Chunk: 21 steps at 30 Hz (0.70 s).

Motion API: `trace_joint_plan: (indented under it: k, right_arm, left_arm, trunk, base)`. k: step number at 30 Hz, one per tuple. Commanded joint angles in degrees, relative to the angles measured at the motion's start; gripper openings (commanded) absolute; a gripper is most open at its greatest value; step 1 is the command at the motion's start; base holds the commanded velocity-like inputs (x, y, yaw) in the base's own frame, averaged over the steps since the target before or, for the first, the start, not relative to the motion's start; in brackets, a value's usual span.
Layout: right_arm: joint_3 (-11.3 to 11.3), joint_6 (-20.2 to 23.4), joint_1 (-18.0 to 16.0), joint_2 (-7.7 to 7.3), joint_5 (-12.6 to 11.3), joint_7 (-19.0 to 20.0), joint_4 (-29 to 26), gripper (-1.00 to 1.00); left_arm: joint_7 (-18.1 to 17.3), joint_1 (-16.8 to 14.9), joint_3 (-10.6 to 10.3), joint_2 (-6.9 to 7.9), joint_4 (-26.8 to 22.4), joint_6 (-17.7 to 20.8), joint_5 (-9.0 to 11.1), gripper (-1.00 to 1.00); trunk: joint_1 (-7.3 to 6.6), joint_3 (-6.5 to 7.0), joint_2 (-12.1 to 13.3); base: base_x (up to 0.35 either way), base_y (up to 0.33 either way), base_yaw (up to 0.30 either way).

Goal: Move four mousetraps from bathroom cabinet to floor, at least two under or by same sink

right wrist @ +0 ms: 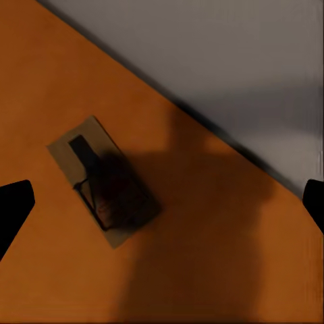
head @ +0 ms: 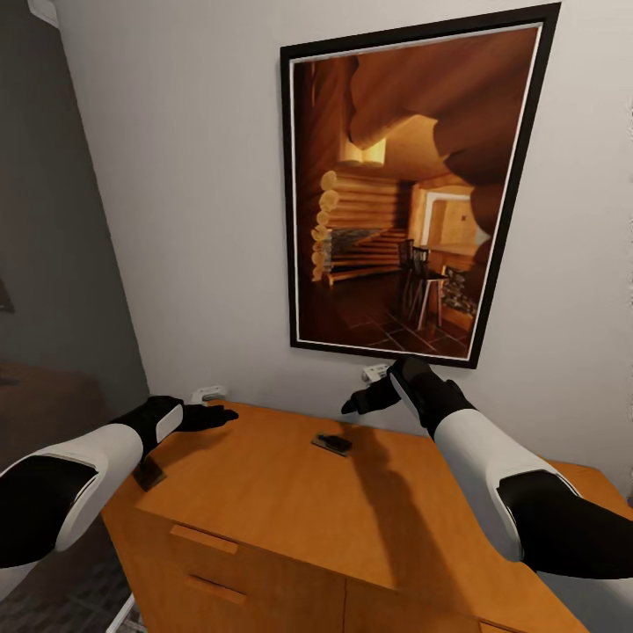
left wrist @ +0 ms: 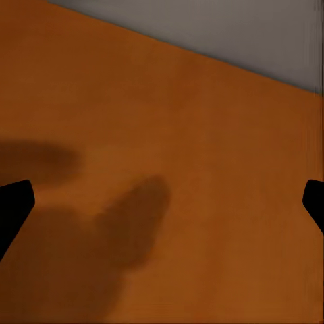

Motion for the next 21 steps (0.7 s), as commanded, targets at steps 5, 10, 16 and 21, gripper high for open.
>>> trace_joint_plan:
  k: [5,10,16,21]
  right_arm:
    - [0.1,0.1,0.0,-0.01,0.6,0.4,-0.1,1.00]
    - [0.1,0.2,0.0,-0.01,0.6,0.3,0.0,1.00]
    - [0.1,0.2,0.0,-0.01,0.6,0.3,0.2,1.00]
    - [0.1,0.1,0.0,-0.01,0.6,0.3,1.0,1.00]
  left_arm:
    - [-0.1,0.0,-0.5,0.02,-0.1,0.3,0.6,1.00]
    - [-0.1,-0.1,-0.5,-0.02,-0.1,0.3,0.6,1.00]
    - [-0.1,-0.1,-0.5,-0.04,-0.1,0.3,0.6,1.00]
    - [-0.1,-0.1,-0.5,-0.05,-0.1,0.3,0.6,1.00]
  trunk:
    - [0.01,-0.08,-0.1]
    - [0.01,-0.08,-0.1]
    - [0.01,-0.08,-0.1]
    - [0.01,-0.08,-0.1]
  base:
    - [0.000,-0.053,0.000]
    - [0.000,-0.021,0.000]
    - [0.000,-0.006,0.038]
    - [0.000,-0.002,0.173]
